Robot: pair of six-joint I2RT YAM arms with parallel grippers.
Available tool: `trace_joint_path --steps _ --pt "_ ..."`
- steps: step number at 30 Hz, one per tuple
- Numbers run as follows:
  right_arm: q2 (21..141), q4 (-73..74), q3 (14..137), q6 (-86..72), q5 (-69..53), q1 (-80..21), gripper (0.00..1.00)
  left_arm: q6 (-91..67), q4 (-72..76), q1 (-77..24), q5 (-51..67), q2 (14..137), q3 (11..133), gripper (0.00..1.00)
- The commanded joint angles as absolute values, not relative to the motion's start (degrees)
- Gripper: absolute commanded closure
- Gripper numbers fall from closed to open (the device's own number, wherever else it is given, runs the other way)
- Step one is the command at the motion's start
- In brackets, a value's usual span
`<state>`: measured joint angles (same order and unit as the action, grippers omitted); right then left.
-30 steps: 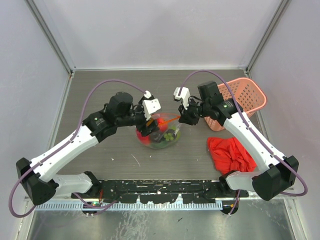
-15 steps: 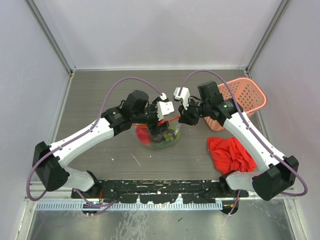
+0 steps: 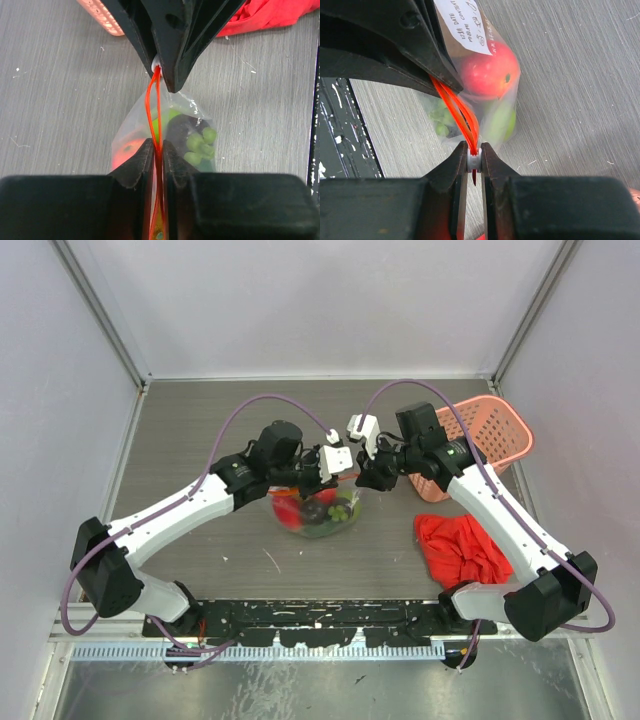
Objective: Place the food in the zip-top bag and seal the zipper
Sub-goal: Zip the zipper food storage bag at the center of the board.
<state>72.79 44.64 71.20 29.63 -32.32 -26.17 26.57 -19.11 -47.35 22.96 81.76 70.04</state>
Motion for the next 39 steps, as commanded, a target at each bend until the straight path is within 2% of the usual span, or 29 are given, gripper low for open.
trace_joint_path --steps 1,3,5,12,18,29,39 --pt "71.9 41.7 72.2 29.5 -35.5 -26.0 0.93 28.0 -17.4 -47.8 25.4 80.6 70.6 0.94" --pt "71.4 41.5 72.0 29.9 -36.4 -26.0 0.87 28.7 -18.6 -47.8 25.4 80.3 70.5 1.0" --pt "70.6 41.3 71.6 30.4 -37.0 -26.0 0.78 29.4 -19.7 -47.8 25.1 79.5 70.3 1.0" --pt "68.4 39.5 69.0 31.8 -41.1 -25.2 0.56 28.8 -20.0 -47.4 23.2 75.8 67.0 1.0" --pt "63.7 32.4 62.2 30.6 -45.9 -24.3 0.43 25.4 -18.5 -46.4 23.4 73.7 64.9 1.0" --pt "55.8 3.7 43.2 20.9 -49.3 -24.3 0.45 22.6 -16.8 -46.1 25.0 73.3 64.1 1.0" --pt "57.4 -2.2 39.6 20.1 -49.5 -24.2 0.54 22.4 -16.5 -46.0 25.4 73.2 63.6 1.0"
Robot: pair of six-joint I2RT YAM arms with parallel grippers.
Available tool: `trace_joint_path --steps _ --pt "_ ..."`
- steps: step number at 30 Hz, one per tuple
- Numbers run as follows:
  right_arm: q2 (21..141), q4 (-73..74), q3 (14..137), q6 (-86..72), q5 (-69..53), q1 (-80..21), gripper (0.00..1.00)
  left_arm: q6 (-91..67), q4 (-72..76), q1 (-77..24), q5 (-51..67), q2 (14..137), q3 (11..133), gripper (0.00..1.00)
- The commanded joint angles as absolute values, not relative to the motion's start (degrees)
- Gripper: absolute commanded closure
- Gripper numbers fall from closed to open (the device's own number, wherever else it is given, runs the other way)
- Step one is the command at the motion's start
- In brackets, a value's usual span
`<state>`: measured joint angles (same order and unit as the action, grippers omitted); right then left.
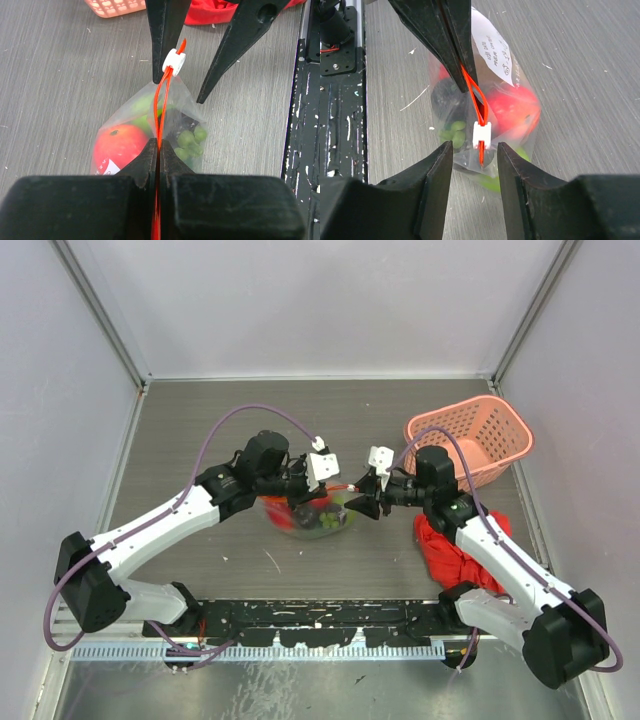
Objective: Place the food in the zip-top bag and seal the zipper
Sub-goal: Zip the zipper food storage bag at the center of the board.
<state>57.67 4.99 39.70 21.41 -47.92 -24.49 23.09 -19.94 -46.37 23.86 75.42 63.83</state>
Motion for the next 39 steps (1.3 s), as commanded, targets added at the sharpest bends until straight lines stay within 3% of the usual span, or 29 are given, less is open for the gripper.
trace_joint_path --steps 1,5,14,23,28,35,39 --pt "57.3 -2.9 39.3 19.8 -49.7 -24.2 0.55 22.5 -16.5 -46.0 25.3 73.2 63.5 1.0" --pt "57.5 -4.6 38.8 19.2 -50.0 -24.1 0.59 22.5 -16.4 -46.0 25.4 73.2 63.3 1.0" --pt "58.0 -4.2 38.8 19.0 -51.3 -23.1 0.84 22.3 -15.7 -46.1 25.4 71.2 62.9 1.0" --pt "56.9 -2.9 38.5 19.4 -51.1 -22.3 0.7 22.2 -15.4 -46.0 25.3 71.2 62.7 1.0" --pt "57.2 -2.8 38.6 19.8 -51.7 -22.3 0.69 22.3 -15.7 -46.0 25.4 71.0 62.7 1.0" --pt "58.4 -2.7 39.9 19.5 -53.2 -22.3 0.82 22.3 -16.1 -46.0 26.4 71.1 63.0 1.0" --pt "58.6 -2.6 40.4 19.5 -53.6 -22.3 0.97 22.1 -15.9 -46.1 26.3 70.9 63.2 0.9"
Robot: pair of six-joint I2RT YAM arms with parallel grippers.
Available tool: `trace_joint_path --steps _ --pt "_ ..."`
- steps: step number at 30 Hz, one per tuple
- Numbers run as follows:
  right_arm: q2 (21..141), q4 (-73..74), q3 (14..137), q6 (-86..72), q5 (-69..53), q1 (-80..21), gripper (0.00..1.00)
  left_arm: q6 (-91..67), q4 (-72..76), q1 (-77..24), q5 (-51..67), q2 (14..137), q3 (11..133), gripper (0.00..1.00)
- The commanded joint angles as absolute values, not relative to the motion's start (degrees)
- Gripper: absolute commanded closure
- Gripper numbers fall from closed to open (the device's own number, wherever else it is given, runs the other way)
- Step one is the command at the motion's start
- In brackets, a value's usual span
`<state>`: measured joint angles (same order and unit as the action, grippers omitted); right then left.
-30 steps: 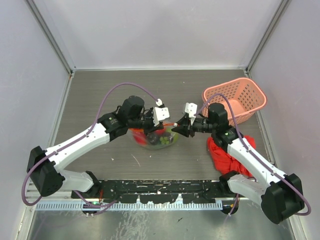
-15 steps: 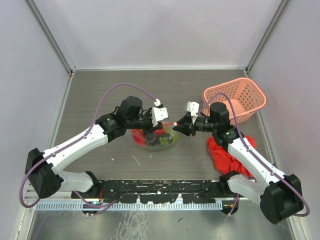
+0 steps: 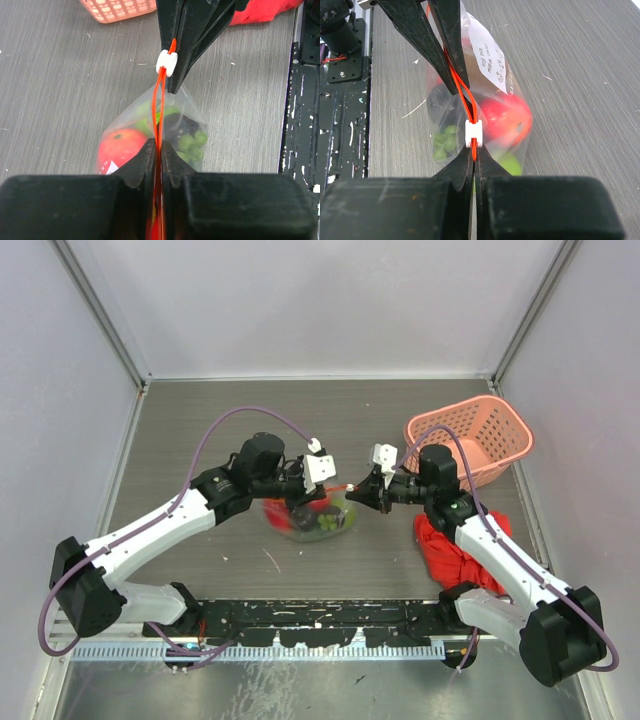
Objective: Place the food in the zip-top bag and seal the zipper
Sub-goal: Zip the zipper food storage bag at the center of the board.
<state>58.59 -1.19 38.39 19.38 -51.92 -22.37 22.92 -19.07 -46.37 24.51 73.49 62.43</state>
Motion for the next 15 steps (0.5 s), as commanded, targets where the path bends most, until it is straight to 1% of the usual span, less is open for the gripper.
trace_joint_path --steps 1,3,6,8,11,15 --pt "58.5 -2.5 40.5 19.5 -53.7 -22.2 0.99 22.0 -15.7 -46.1 26.1 70.8 63.3 0.86" --pt "58.4 -2.0 40.9 19.7 -53.8 -22.3 0.99 22.0 -15.2 -46.0 26.0 70.6 63.4 0.78" --pt "58.3 -0.5 41.5 20.4 -53.8 -22.2 0.99 21.7 -14.3 -46.0 26.8 70.6 63.9 0.62" --pt "58.3 0.5 41.9 20.7 -53.7 -22.3 0.99 21.7 -13.8 -46.0 27.9 71.0 64.6 0.55" --pt "58.3 1.8 42.4 21.5 -53.9 -22.3 0.99 21.6 -13.5 -46.0 30.4 72.3 66.6 0.52" --pt "58.1 2.7 42.8 22.1 -53.9 -22.3 0.99 21.0 -13.2 -46.1 34.3 76.1 69.5 0.51"
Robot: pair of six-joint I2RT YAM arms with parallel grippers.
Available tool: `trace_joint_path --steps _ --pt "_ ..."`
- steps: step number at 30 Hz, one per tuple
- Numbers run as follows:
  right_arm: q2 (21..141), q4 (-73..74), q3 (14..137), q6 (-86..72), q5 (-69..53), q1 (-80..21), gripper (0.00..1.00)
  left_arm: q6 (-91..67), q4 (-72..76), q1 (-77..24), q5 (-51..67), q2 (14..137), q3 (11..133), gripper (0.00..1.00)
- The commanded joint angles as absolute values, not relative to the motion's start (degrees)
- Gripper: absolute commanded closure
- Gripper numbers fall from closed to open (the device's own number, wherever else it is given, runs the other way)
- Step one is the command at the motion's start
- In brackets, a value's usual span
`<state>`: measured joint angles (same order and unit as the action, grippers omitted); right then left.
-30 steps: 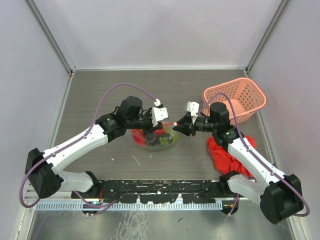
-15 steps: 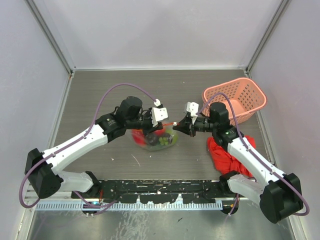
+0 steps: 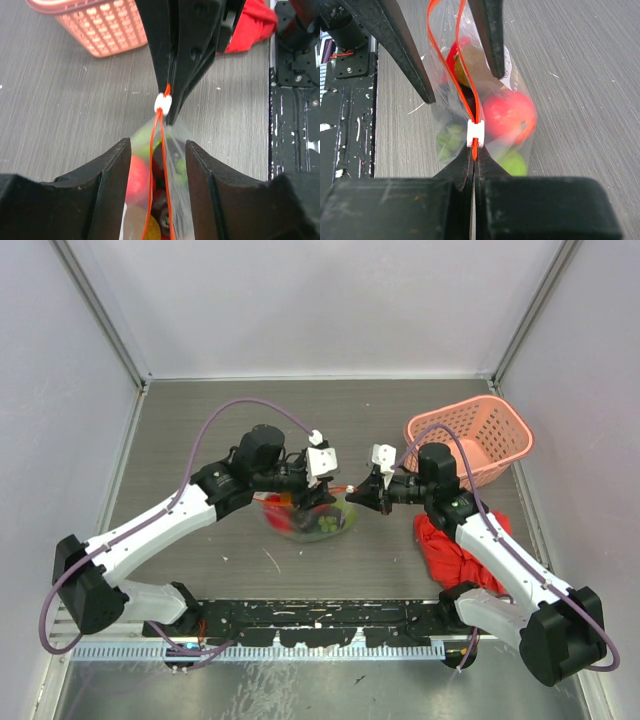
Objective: Place the food in the zip-top bag and seal the zipper
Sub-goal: Zip the zipper food storage bag at the center of the board.
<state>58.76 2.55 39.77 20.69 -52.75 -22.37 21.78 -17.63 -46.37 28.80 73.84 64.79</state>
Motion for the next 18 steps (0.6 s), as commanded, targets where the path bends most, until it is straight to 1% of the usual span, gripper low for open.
trace_joint_path --steps 1,5,18 --pt "58.2 2.9 42.9 22.3 -53.9 -22.2 0.99 20.8 -13.1 -46.1 35.0 76.8 70.1 0.51" --pt "58.1 3.5 43.0 22.5 -54.0 -22.3 0.99 20.6 -13.1 -46.4 37.2 79.3 71.7 0.53" --pt "58.1 3.9 43.1 22.8 -53.6 -22.2 0.99 19.0 -12.4 -46.9 40.9 82.3 73.4 0.64"
